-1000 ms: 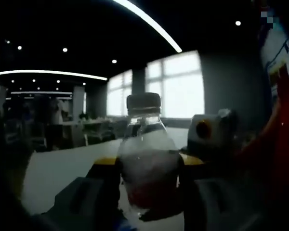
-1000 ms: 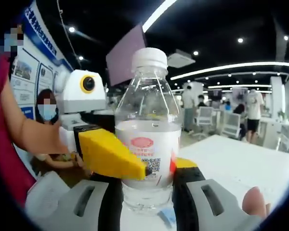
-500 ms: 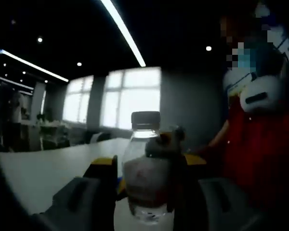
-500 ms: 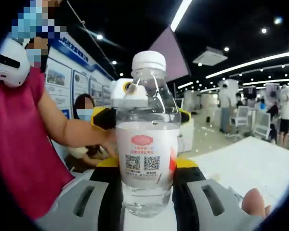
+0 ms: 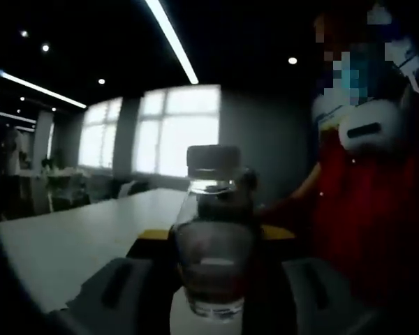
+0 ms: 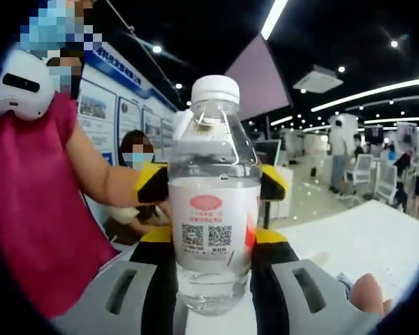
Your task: Arrange the tabletop items into an orderly group along one side of the table until the central work area is clear of visible clutter.
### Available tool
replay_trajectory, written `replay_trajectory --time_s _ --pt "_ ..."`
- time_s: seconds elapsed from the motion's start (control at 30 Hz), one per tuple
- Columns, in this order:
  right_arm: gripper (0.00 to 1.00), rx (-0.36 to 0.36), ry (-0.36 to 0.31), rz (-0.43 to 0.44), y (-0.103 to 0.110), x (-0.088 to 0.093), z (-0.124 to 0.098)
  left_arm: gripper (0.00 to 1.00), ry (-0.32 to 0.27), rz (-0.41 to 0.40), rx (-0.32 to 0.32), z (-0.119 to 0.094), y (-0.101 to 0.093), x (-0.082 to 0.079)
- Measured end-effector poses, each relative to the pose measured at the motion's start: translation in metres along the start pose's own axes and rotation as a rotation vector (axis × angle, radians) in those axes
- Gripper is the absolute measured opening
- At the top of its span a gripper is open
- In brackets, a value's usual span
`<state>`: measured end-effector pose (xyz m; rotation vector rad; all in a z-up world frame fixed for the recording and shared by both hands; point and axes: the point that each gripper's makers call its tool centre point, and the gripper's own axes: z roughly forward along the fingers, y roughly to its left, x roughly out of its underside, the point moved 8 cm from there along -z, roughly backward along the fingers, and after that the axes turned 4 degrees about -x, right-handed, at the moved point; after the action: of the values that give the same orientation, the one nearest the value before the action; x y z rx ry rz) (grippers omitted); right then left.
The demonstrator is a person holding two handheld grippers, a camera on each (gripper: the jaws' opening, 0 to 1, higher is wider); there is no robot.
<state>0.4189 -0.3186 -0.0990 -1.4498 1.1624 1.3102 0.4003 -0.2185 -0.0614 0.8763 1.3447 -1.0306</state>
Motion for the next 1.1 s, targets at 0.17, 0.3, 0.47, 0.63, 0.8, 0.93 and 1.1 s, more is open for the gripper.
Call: replay_trajectory --time_s 0.17,0.3,0.47,0.63,0.8,0.93,1.1 --pt "0.38 -0.003 0.004 -0.001 0.000 0.001 0.003 0.39 0.004 -0.005 -0.001 -0.002 0.001 0.001" --pt "0.39 -0.016 0.008 0.009 0.000 0.003 0.008 0.38 0.008 -0.020 -0.012 -0.007 0.001 0.003" --pt "0.40 -0.030 0.042 0.015 0.002 0.012 0.018 0.37 0.028 -0.020 -0.027 -0.015 0.000 0.012" --pt "0.42 -0.046 0.072 0.031 0.004 0.021 0.026 0.37 0.051 -0.025 -0.042 -0.022 0.001 0.021" --pt "0.42 -0.039 0.084 0.031 0.001 0.024 0.033 0.37 0.053 -0.031 -0.050 -0.028 0.004 0.024" --pt "0.43 -0.042 0.073 0.045 -0.003 0.023 0.035 0.37 0.043 -0.034 -0.058 -0.032 0.006 0.024" --pt "0.50 -0.035 0.046 0.044 -0.010 0.015 0.040 0.37 0.050 -0.017 -0.067 -0.036 0.009 0.024"
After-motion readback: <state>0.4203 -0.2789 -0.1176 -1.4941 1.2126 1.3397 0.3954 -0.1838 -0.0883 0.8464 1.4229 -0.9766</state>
